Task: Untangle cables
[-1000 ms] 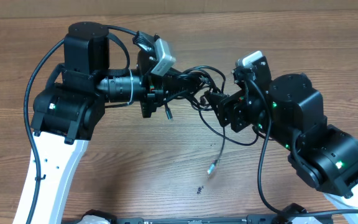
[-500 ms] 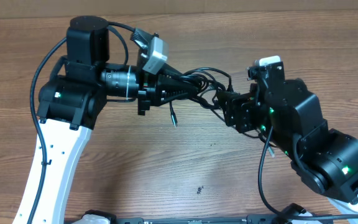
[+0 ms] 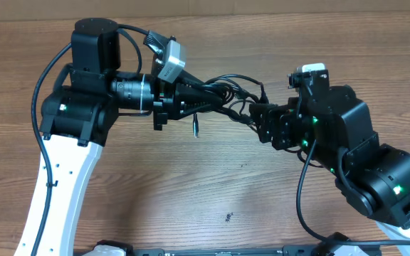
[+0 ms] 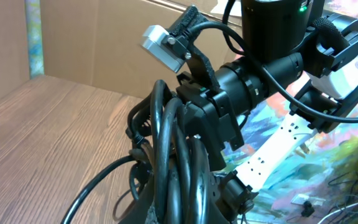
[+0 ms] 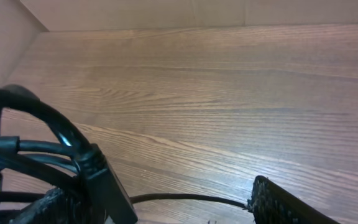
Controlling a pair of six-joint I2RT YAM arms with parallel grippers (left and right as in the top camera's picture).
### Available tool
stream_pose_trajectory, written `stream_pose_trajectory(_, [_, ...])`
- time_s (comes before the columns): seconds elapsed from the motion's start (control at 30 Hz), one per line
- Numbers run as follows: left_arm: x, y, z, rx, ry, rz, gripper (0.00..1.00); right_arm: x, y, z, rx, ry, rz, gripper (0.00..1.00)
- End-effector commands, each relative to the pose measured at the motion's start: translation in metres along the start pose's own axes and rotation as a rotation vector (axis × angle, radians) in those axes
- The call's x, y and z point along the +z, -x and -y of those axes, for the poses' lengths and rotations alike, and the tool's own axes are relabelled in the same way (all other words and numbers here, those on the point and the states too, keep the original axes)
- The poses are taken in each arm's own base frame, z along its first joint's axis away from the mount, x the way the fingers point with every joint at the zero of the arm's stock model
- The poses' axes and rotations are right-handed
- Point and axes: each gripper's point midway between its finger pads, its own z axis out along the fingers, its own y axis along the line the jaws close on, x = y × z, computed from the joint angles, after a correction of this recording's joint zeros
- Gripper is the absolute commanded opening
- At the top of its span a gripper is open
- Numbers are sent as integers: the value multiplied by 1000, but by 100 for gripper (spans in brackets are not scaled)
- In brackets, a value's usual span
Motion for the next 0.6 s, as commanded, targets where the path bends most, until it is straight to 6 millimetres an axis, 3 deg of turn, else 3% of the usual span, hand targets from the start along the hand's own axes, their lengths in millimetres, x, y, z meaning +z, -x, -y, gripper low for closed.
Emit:
stream_pose_trajectory(0.0, [-27, 30, 45, 95, -115, 79, 4, 4, -12, 93, 54, -421, -24, 77])
stream_pose_trajectory(0.3, [-27, 30, 44, 94, -111, 78, 4, 3, -13, 97, 197, -433, -1, 79])
stream_pose_trajectory(0.43, [-25, 26, 23, 79, 11, 52, 4, 9, -20, 82, 255, -344, -41, 81])
stream_pose_trajectory(0.5, [-26, 21, 9, 51, 92, 31, 4, 8, -26, 83, 271, -354, -60, 80])
stream_pose_trajectory(0.57, [-26, 19, 7, 40, 102, 27, 4, 5, -31, 89, 270, -385, -76, 80])
